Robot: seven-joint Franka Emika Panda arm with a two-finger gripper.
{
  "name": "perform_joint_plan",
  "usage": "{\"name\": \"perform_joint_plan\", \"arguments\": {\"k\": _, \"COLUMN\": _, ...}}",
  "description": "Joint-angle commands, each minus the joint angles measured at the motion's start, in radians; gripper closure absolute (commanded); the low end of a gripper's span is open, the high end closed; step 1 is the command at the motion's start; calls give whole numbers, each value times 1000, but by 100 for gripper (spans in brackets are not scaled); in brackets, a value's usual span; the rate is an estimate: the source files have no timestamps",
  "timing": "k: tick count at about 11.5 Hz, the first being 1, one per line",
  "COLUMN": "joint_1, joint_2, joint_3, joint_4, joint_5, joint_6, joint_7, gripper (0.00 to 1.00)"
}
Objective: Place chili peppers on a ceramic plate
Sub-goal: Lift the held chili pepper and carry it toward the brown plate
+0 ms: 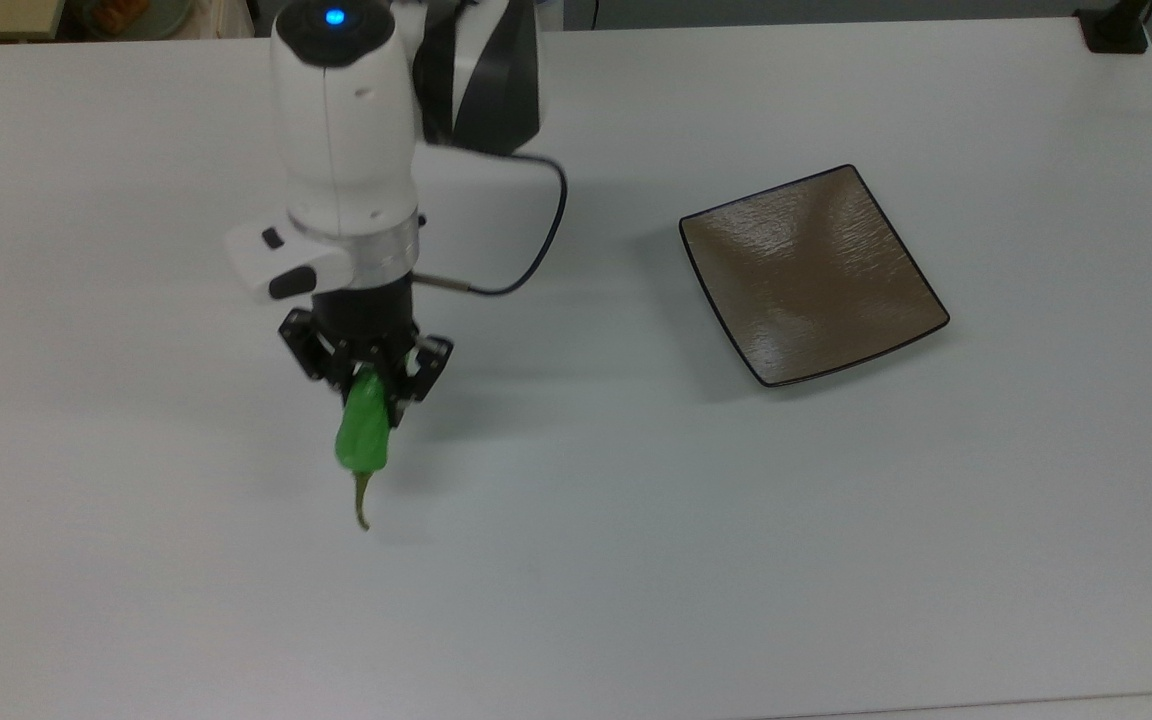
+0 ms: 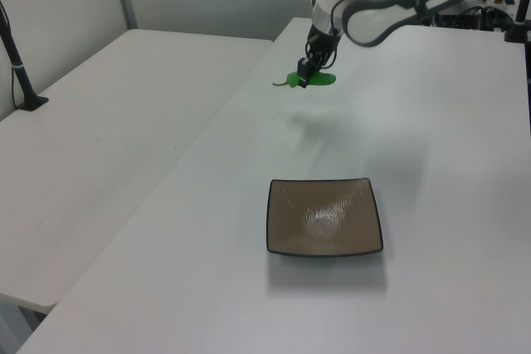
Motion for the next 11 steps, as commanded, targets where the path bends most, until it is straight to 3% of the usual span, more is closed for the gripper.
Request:
{"name": "perform_joint_plan", "arguments": {"k": 1, "joint_1": 14, "joint_2": -123, "joint_3": 56, "joint_4": -56, "joint_5": 89, "joint_6": -158, "joint_7": 1, "gripper": 75}}
{"name": "perform_joint_plan", "arguments": {"k": 4, "joint_1": 77, "joint_2": -160, "joint_3": 74, "joint_4": -50, "joint_5": 115, "joint_6": -281, "joint_7": 6, "gripper": 73}}
{"name": "perform_joint_plan", "arguments": {"k": 7, "joint_1": 97, "joint_2": -177, "joint_3": 181, "joint_4": -65, "joint_5": 103, "joint_6": -293, "joint_7": 33, "gripper": 73}}
{"name": "perform_joint_plan", "arguments": {"k": 11, "joint_1": 207, "joint_2": -177, "joint_3": 215, "joint_4": -79, "joint_5": 92, "joint_6": -321, "joint_7": 95, "gripper": 68}}
